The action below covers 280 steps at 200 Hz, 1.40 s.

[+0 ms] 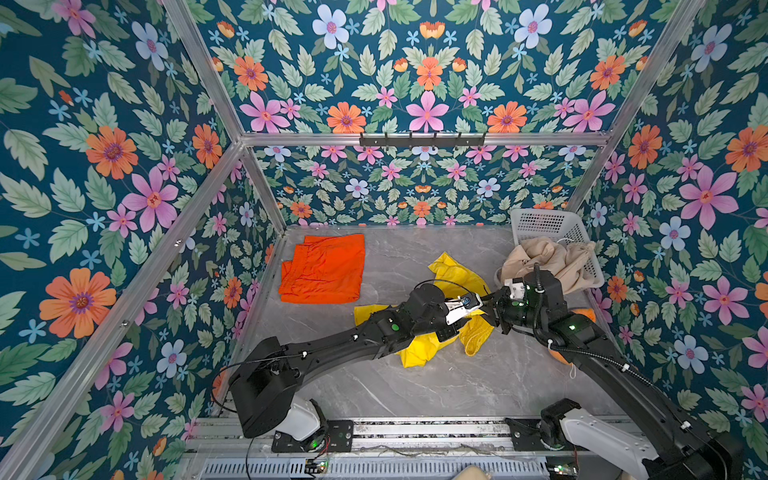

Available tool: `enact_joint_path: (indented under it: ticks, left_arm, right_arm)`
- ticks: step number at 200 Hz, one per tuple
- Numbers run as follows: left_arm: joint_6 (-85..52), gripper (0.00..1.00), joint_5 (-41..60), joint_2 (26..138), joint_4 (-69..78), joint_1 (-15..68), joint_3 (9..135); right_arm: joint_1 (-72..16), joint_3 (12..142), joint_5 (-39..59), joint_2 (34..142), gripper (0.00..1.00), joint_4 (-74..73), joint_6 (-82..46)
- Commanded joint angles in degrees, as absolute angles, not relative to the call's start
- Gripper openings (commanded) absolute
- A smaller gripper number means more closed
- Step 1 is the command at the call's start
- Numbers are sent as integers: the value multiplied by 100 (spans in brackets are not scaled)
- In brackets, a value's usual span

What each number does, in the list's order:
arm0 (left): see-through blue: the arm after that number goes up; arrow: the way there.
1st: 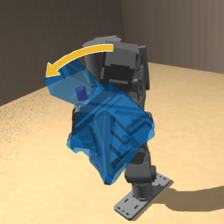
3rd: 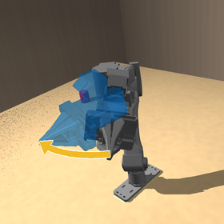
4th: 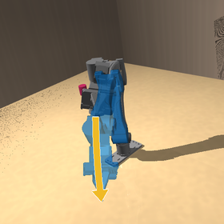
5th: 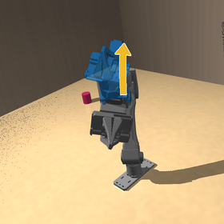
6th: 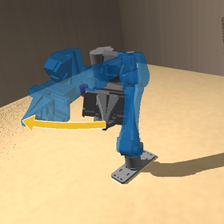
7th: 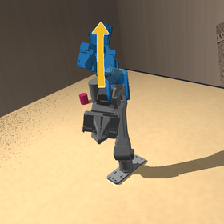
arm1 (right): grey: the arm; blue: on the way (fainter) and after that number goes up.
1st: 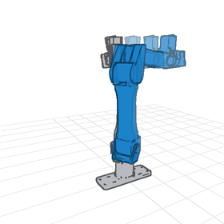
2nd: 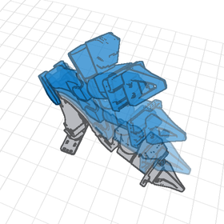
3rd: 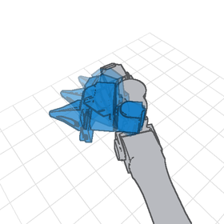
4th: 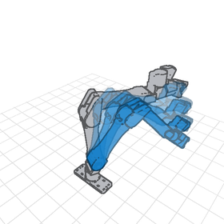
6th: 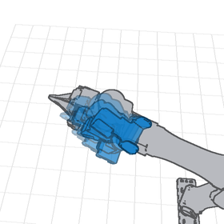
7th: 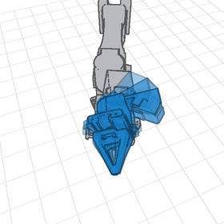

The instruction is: Fold and stack the shorts

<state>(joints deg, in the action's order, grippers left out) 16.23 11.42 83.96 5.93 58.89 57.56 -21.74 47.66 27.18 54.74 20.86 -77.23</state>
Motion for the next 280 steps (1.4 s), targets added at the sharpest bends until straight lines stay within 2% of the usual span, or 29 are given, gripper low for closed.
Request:
enact_joint_path:
  ticks: [1,16,41,65,95,135,166,186,251,280]
  left_arm:
    - [938,59,1180,8050,604,5618,5595]
    - [393,65,1333,7635,622,5222,5376]
    - [-538,65,1662,6853,642,4306,4948]
    - [-930,65,1480,6138,451,3712,4573]
    - [-1269,67,1113,5569,110,3272,4389]
    - [-1684,68,1223,5285,63,3059,4141]
    - [-1842,68,2535,5284,732,3058,3894]
    - [-2118,70,2978,5518,1010,3072,3788]
    - [-2150,71,1834,6214,734,3164,3651]
    - [-2647,74,1222,6063,1063,3083,3255]
  right_arm:
    - [-1994,4935,2628,5304,2,2615,-7193]
    - [-1934,5373,2593,5325,0,2715,-6799]
    - [-1936,6476,2759,5785,0,2710,-6048]
    - [-1983,7821,2973,6465,0,2559,-5497]
    - [-2091,9556,3337,7296,0,2041,-4946]
    - [-2101,11434,3169,8151,0,2458,-4417]
    - [-2105,11768,2797,8443,0,2555,-4490]
    - [-2127,11819,2752,8551,0,2685,-4404]
    - [-2247,11658,2655,8628,0,2629,-4516]
    - [-2259,11705,2689,8674,0,2694,-4502]
